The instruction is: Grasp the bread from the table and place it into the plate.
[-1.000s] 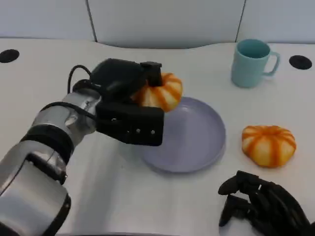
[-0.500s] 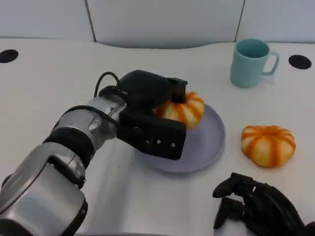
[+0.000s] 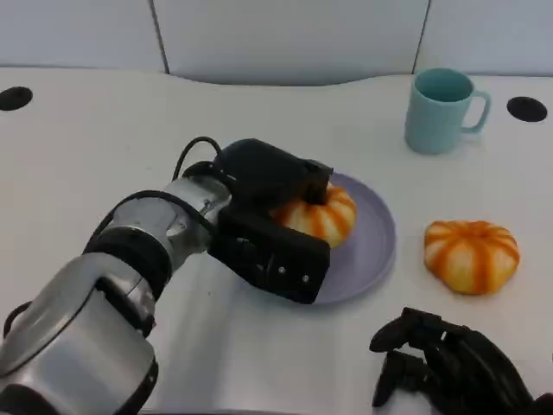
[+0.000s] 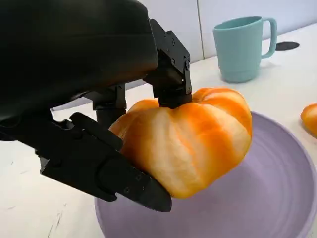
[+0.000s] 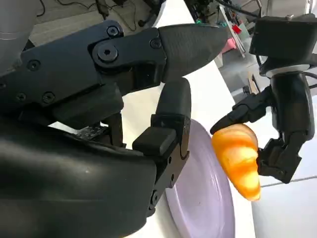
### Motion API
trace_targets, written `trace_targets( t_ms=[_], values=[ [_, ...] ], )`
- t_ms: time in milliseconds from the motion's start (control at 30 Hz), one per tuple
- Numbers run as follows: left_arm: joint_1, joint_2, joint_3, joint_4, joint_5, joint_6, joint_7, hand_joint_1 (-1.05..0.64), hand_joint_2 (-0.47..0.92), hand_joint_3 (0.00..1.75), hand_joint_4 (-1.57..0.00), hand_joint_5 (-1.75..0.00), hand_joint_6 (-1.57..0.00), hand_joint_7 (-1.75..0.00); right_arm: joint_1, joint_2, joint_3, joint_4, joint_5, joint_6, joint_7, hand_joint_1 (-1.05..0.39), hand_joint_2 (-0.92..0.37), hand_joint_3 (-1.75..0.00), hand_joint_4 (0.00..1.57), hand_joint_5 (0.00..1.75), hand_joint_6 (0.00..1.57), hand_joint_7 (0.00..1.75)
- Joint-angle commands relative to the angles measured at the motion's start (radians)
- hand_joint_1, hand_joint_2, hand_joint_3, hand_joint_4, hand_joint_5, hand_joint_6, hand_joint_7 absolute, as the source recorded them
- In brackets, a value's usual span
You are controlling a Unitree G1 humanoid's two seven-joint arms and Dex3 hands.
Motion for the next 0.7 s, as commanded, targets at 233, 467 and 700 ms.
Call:
trace_targets(
  t_ms=[233, 467, 700],
  values=[
    [-0.011, 0.001, 0.027, 0.014, -0.037, 0.01, -0.113, -0.51, 0.92, 0.01, -0.37, -1.06, -0.46, -0.74, 0.04, -0.007, 0.003, 0.009, -0.008, 0.05, -0.012, -0.56, -0.92, -0.25, 0.62, 1.5, 0.7, 1.0],
    [-0.021, 0.004, 0.018, 0.008, -0.027, 0.008, -0.129, -0.7, 0.92, 0.14, -0.22, -0.75, -0.46, -0.28, 0.04, -0.007, 0.005, 0.008, -0.016, 0.043, -0.02, -0.55, -0.92, -0.25, 0.61, 1.5, 0.69, 1.01],
    [-0.028, 0.005, 0.028, 0.008, -0.039, 0.007, -0.164, -0.76, 0.92, 0.23, -0.11, -0.68, -0.42, -0.21, 0.044, -0.012, 0.01, -0.006, -0.023, 0.049, -0.031, -0.56, -0.92, -0.26, 0.61, 1.52, 0.69, 1.01]
  ],
)
